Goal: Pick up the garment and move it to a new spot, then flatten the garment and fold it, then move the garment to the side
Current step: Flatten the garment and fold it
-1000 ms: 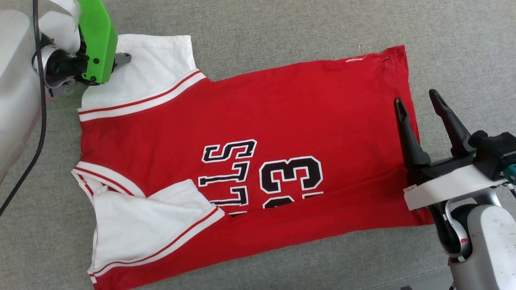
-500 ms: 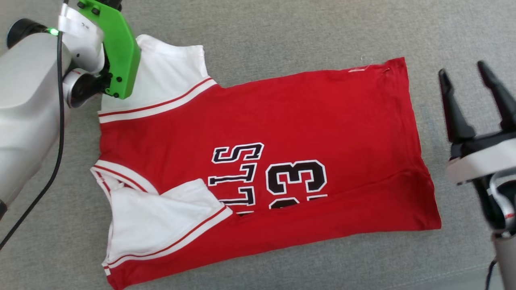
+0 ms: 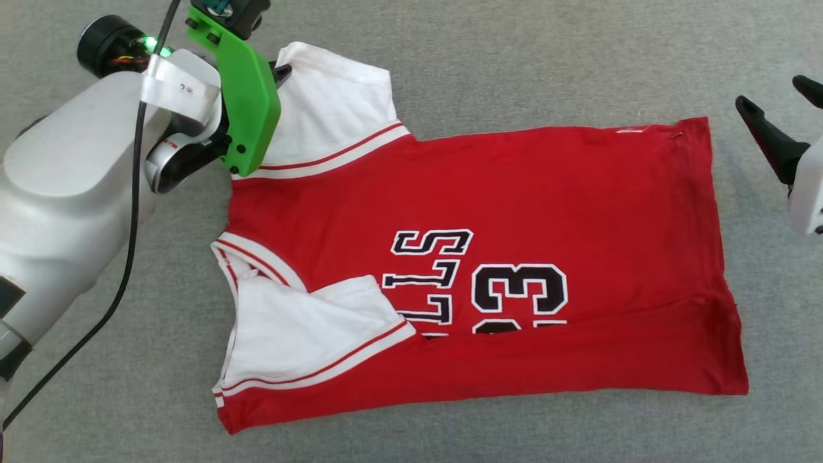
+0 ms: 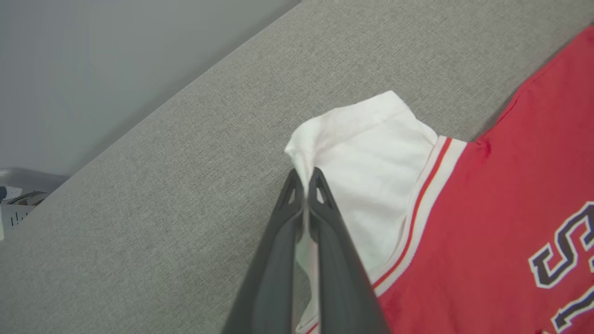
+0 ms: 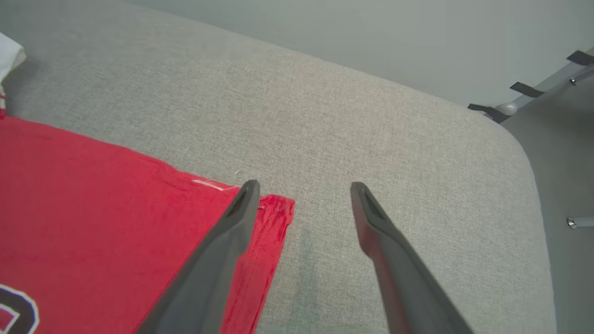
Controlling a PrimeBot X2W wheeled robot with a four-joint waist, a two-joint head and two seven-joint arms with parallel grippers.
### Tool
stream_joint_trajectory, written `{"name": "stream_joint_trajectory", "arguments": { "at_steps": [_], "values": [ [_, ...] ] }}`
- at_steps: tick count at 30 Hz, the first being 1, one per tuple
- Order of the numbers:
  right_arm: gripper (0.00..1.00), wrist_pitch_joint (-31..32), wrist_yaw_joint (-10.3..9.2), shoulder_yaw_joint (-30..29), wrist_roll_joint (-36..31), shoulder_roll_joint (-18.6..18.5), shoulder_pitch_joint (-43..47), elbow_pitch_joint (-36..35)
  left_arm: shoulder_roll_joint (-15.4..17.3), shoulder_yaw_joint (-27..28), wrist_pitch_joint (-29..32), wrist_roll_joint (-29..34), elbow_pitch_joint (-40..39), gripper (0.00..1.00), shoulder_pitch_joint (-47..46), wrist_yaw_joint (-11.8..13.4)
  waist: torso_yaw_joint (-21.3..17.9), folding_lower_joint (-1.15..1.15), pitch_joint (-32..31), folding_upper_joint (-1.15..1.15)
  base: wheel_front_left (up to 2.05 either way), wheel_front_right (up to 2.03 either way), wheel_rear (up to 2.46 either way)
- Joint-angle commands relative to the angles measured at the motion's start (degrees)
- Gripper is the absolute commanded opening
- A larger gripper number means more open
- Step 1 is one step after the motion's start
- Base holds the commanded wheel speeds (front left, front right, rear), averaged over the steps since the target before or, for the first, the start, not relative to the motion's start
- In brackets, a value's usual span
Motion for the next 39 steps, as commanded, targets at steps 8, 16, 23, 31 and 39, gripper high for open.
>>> {"name": "stream_joint_trajectory", "arguments": {
  "at_steps": [8,16,23,31,39],
  "values": [
    [1.00,14.1,-0.03,7.7,6.7,-4.0,-8.1,7.1,-0.6,-0.2,-2.1,1.1,-2.6,0.00,-1.1,-0.1,3.3,0.00,2.1,0.00,0.00,0.00,0.00],
    [1.00,15.1,-0.03,12.2,7.1,-2.6,-11.0,14.7,-1.2,-0.3,-3.5,1.9,-3.9,0.00,-2.6,-0.2,5.4,0.00,4.5,0.00,0.00,0.00,0.00],
    [1.00,14.6,-0.03,17.0,9.1,-2.0,-9.3,19.5,-1.2,-0.4,-4.5,2.1,-4.2,0.00,-2.9,-0.2,6.3,0.00,5.5,0.00,0.00,0.00,0.00],
    [0.00,8.4,-0.03,18.3,11.1,-2.8,-10.1,20.4,-0.6,-0.4,-6.2,1.5,-3.6,0.00,-1.5,-0.2,5.6,0.00,3.4,0.00,0.00,0.00,0.00],
    [0.00,-1.4,-0.03,17.6,12.3,-4.2,-8.3,19.1,0.9,0.0,-9.1,0.0,-4.4,0.00,2.7,0.4,5.2,0.00,-2.2,0.00,0.00,0.00,0.00]
  ]
}}
